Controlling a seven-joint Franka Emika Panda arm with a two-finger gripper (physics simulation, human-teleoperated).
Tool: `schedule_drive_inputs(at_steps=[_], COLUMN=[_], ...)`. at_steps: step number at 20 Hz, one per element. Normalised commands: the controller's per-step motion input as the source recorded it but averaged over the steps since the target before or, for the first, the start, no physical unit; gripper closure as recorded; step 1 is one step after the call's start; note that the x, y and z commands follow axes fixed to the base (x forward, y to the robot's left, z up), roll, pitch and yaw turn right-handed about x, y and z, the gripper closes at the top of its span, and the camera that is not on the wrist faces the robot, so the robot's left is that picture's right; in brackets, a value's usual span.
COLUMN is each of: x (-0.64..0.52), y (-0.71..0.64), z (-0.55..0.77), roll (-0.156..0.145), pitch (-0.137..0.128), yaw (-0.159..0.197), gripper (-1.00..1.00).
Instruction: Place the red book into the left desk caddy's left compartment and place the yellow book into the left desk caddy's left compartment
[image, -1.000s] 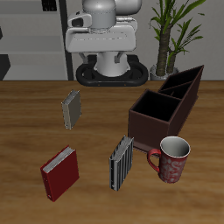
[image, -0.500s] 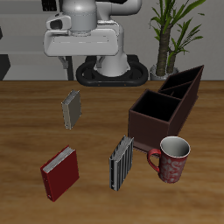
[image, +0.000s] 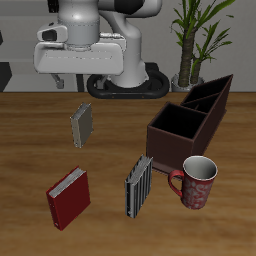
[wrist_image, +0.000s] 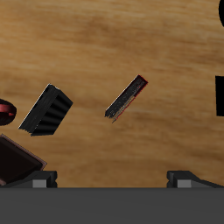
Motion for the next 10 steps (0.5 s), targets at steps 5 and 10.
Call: schedule_drive_inputs(at_steps=[5,10], x=[0.35,0.35], y=[-0.2,-0.12], z=[-0.06,-0.14], roll=[-0.034,-0.032], pitch=[-0.043,-0.008], yaw=[-0.015,-0.058], gripper=[-1.0,-1.0])
